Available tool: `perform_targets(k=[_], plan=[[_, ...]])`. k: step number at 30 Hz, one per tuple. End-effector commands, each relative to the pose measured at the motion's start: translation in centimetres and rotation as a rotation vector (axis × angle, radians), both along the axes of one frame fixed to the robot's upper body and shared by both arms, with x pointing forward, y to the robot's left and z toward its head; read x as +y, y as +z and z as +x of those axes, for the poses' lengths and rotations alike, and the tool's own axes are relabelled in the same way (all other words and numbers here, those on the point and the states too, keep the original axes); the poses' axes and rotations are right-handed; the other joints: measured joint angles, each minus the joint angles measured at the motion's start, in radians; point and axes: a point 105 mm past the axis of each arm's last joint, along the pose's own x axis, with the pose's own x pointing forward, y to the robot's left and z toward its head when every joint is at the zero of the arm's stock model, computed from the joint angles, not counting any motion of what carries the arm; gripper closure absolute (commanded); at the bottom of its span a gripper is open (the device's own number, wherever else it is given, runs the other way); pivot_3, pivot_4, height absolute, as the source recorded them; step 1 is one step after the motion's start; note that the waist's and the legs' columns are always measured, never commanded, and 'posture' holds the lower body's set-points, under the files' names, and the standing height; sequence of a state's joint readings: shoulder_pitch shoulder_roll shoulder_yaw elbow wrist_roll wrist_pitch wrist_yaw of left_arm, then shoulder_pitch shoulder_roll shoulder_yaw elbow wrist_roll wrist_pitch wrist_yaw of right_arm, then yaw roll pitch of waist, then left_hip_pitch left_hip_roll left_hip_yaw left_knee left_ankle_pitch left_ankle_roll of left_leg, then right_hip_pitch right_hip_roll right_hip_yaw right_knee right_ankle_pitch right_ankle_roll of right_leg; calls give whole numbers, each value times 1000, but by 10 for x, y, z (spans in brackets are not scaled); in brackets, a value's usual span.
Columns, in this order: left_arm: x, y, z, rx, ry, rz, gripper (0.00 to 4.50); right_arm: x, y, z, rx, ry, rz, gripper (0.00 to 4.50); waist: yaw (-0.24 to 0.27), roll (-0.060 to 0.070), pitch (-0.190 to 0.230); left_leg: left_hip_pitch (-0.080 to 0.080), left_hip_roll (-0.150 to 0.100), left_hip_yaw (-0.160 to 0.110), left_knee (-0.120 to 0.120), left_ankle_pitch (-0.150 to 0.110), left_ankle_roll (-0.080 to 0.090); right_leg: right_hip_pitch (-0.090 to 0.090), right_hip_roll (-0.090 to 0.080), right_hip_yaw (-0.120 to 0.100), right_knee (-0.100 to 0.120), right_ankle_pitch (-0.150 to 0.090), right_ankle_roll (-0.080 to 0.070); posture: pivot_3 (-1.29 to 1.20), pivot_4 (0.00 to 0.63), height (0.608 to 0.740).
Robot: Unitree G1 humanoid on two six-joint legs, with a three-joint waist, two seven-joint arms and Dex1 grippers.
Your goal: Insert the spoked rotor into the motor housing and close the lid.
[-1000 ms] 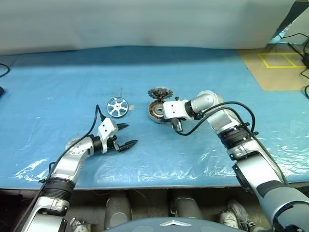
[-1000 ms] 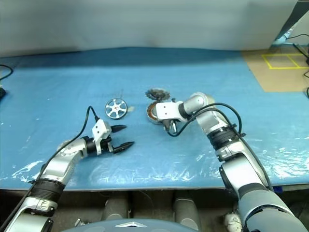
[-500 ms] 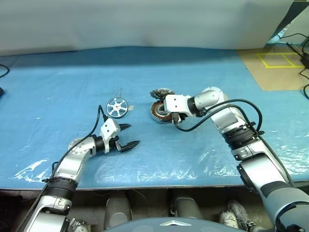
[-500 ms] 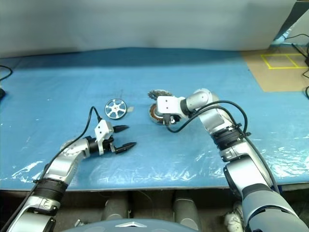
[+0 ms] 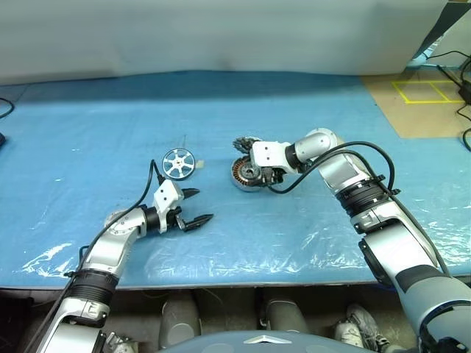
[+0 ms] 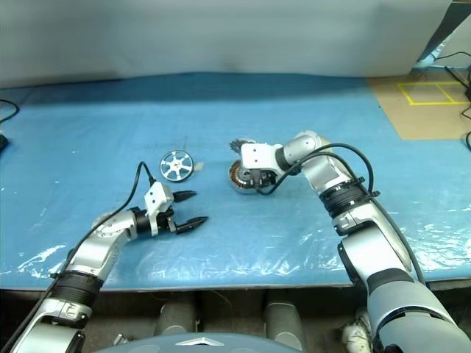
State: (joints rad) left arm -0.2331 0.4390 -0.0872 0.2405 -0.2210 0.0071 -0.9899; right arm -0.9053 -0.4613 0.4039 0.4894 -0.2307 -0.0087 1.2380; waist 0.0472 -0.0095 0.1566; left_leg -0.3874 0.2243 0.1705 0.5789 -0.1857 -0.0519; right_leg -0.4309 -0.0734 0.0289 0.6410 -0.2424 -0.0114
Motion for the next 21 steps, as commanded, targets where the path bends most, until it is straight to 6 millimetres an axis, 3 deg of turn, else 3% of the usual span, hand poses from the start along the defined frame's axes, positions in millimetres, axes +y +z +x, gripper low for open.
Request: perform_targets(k=[1,12,21], plan=[[-3,3,-2,-11,-14,0,0,6,17,-4,-24,32,44,27,0,0,0,0,0,0,0,0,0,0,0,0,0,0,0,0,150,740],[-9,2,-3,-8,-29,-3,0,7,31,-16,-8,42,93,27,1,0,0,0,0,0,0,0,0,0,0,0,0,0,0,0,150,740],[-9,2,-3,-3,-31,-4,0,-3,10,-33,54,33,48,27,3,0,0,0,0,0,0,0,0,0,0,0,-1,0,0,0,150,740]])
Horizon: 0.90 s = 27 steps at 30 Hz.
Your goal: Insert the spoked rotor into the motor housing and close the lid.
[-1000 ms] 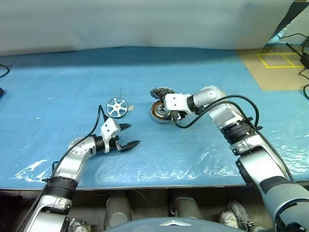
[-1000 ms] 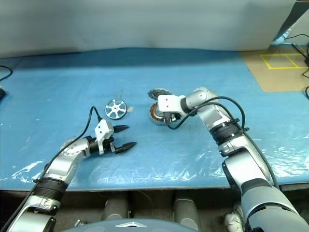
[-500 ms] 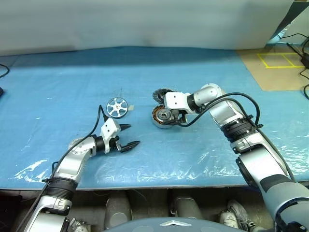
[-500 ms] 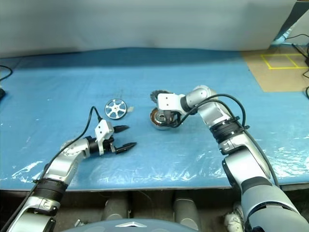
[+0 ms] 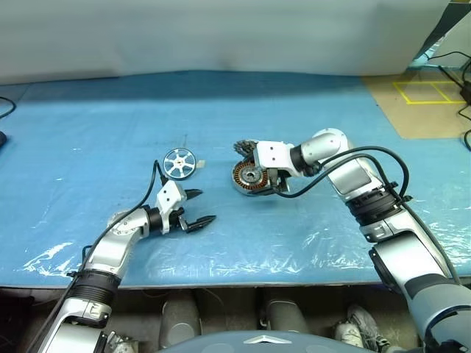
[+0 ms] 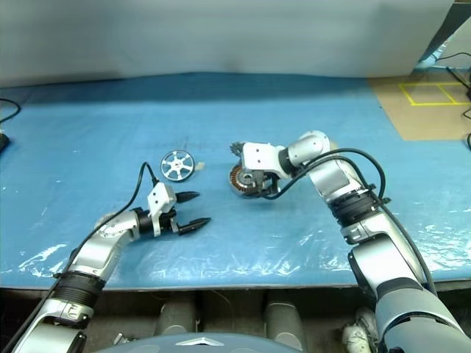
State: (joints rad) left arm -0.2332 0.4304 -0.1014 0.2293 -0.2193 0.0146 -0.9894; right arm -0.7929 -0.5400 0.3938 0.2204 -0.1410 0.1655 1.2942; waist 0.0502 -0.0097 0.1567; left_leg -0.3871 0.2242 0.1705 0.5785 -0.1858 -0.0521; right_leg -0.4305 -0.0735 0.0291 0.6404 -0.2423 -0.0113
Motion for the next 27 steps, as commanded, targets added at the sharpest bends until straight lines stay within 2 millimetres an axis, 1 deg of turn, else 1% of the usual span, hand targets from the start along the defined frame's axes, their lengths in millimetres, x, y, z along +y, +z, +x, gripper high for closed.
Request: perform_targets(k=[1,3,13,18,24,27], plan=[[-3,3,-1,-6,-14,0,0,3,5,-7,-10,26,9,27,-1,0,0,0,0,0,0,0,0,0,0,0,0,0,0,0,150,740],[-3,3,-1,-5,-15,0,0,2,0,-7,-1,17,0,27,-3,0,0,1,0,0,0,0,0,0,0,0,0,0,0,0,150,740],[-3,3,0,-6,-12,3,0,-8,-24,7,28,-44,-59,27,-3,0,0,2,0,0,0,0,0,1,0,0,0,0,0,0,150,740],[-2,2,-1,-5,-6,3,0,-11,-29,9,36,-52,-70,27,-3,0,0,2,0,0,0,0,0,2,0,0,0,0,0,0,150,740],[-1,2,-1,-4,-5,3,0,-15,-32,8,2,8,-165,27,-3,0,0,3,0,0,0,0,0,3,0,0,0,0,0,0,150,740],[-2,1,1,-5,-6,4,0,-17,-34,5,-18,85,-239,27,-3,0,0,3,0,0,0,0,0,3,0,0,0,0,0,0,150,740]])
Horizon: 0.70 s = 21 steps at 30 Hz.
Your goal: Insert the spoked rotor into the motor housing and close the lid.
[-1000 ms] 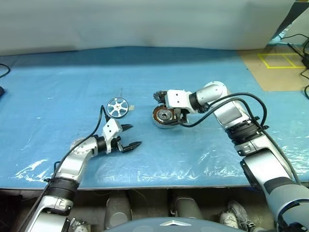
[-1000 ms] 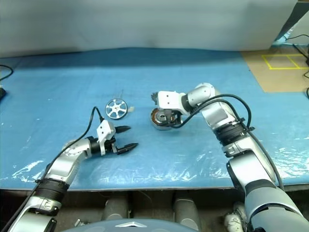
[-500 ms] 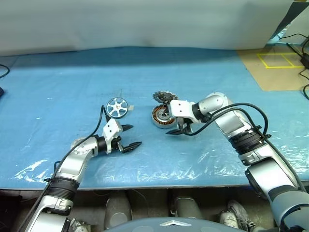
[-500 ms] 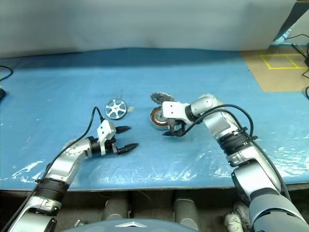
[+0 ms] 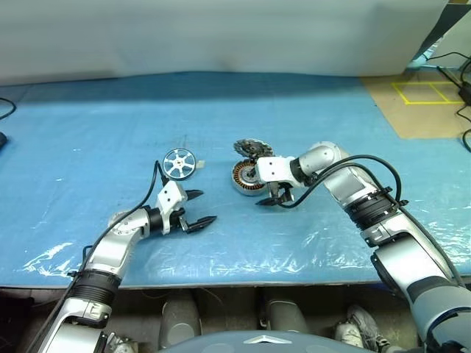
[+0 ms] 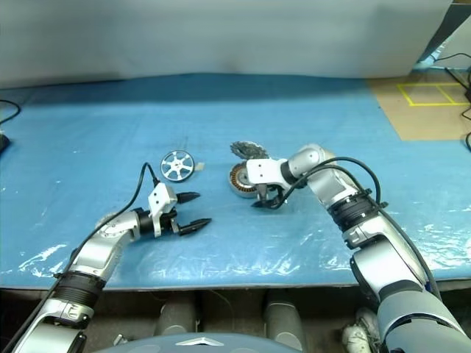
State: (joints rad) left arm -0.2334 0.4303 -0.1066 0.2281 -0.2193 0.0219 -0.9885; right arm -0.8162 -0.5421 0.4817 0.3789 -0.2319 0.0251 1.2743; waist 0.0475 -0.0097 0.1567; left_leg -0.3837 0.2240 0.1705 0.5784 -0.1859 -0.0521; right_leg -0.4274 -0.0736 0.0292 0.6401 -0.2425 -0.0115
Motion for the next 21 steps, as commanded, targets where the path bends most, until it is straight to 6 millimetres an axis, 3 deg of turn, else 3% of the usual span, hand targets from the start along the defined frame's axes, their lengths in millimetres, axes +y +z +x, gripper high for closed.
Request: perform_targets(k=[1,4,12,21], plan=[[-2,2,1,-14,-4,2,0,-7,-4,-3,-9,81,-110,27,0,0,0,0,0,0,0,0,0,0,0,0,0,0,0,0,150,740],[-3,2,2,-18,0,0,0,-9,-9,-6,3,119,-154,27,0,0,0,0,0,0,0,0,0,0,0,0,0,0,0,0,150,740],[-2,-1,-1,-15,12,-4,0,-16,-19,2,-9,113,-198,2467,3,-2,-1,2,0,0,0,0,1,3,0,0,-1,0,0,0,150,740],[2,-1,0,-18,17,5,0,-14,-13,-4,-61,163,-193,2541,2,-3,-2,7,0,0,0,-3,4,7,0,0,-2,0,0,0,150,740]])
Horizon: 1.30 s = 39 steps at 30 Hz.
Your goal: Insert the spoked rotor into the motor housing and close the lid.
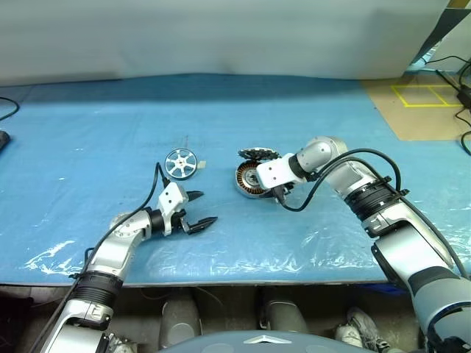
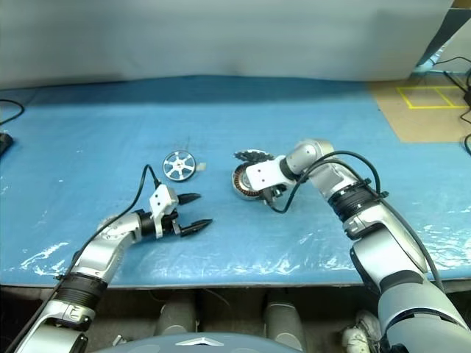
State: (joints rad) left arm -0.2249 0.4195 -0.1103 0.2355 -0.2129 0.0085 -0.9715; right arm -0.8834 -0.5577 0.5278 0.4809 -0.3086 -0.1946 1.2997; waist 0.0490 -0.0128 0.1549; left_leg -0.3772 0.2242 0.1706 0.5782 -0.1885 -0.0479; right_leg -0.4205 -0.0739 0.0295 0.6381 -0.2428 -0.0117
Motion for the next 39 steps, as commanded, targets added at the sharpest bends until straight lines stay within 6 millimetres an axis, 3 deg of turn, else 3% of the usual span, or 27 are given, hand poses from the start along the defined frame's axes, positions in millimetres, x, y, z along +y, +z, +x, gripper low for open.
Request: perform_targets(k=[1,15,27,28,31,39], plan=[[3,3,1,-17,3,8,0,-9,-12,-10,22,19,-61,2541,1,0,0,0,0,0,0,0,0,0,0,0,0,0,0,0,150,740],[4,-1,-1,-5,5,8,0,24,1,-56,48,184,-6,2541,1,0,0,-2,0,0,-6,0,0,0,0,-1,-8,0,0,0,150,740],[4,-1,-4,-1,6,8,0,21,-6,-49,60,124,-9,2541,-5,0,0,-1,0,0,-8,1,-1,0,1,-1,-11,0,1,0,150,740],[4,-1,-4,-1,6,8,0,22,-4,-49,64,122,6,1865,-5,0,0,-1,0,0,-8,0,-1,1,1,-1,-11,0,1,0,150,740],[4,-1,-4,-2,5,9,0,26,7,-51,74,118,61,1019,-4,0,0,-1,0,0,-8,0,-1,1,0,-1,-11,0,1,0,150,740],[5,-2,-3,6,2,11,0,33,48,-62,110,106,220,1019,-2,0,0,-2,0,0,-9,1,-1,1,1,-1,-13,1,1,0,150,740]])
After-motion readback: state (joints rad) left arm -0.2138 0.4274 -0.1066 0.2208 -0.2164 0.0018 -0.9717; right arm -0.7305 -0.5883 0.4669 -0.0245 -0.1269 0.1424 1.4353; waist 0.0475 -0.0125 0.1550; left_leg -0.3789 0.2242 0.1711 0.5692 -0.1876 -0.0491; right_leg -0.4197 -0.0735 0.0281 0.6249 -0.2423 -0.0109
